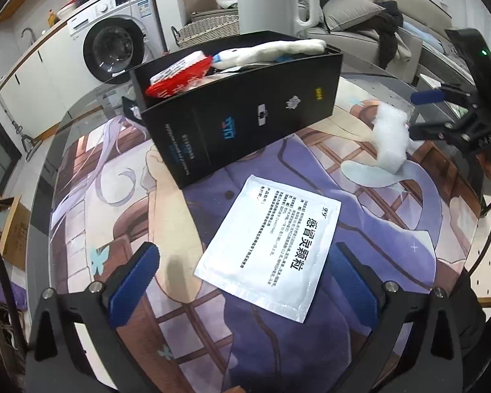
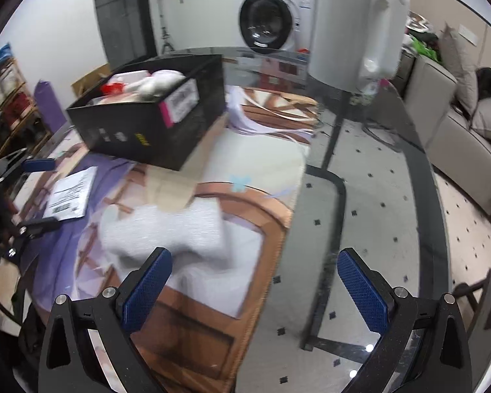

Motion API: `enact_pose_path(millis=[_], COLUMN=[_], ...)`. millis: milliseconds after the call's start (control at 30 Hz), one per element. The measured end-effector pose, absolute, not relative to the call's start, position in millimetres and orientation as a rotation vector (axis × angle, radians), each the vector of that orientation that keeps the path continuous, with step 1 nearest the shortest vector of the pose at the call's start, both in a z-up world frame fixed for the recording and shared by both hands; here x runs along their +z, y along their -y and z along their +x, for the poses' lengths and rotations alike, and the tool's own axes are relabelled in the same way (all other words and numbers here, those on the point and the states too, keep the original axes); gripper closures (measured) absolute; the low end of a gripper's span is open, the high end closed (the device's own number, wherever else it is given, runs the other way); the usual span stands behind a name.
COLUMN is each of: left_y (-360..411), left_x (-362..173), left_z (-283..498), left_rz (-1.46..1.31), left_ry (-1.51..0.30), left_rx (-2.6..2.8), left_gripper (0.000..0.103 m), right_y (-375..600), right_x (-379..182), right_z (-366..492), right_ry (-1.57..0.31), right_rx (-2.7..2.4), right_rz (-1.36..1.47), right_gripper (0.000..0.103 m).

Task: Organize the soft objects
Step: 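Reach the right tool to the white foam piece and grasp it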

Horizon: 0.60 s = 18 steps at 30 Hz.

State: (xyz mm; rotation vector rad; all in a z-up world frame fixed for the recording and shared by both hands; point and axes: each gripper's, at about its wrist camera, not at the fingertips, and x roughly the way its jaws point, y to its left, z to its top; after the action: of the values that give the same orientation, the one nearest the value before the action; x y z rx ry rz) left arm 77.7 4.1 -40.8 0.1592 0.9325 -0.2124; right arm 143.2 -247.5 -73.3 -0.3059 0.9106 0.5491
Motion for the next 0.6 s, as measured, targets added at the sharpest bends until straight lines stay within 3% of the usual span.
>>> enact_pose_path(millis=[600], left_y=[1], left_x=[-45], left_z=[84], left_rz=[0.110], left_ry=[-0.949], left_rx=[-0.226], left_gripper=[0.000], right_y=[181], right_x=[-87], right_z=[116], right_ry=[-0.935], right_rx=[0.692], right_rz=[-0.334], right_gripper=[0.001])
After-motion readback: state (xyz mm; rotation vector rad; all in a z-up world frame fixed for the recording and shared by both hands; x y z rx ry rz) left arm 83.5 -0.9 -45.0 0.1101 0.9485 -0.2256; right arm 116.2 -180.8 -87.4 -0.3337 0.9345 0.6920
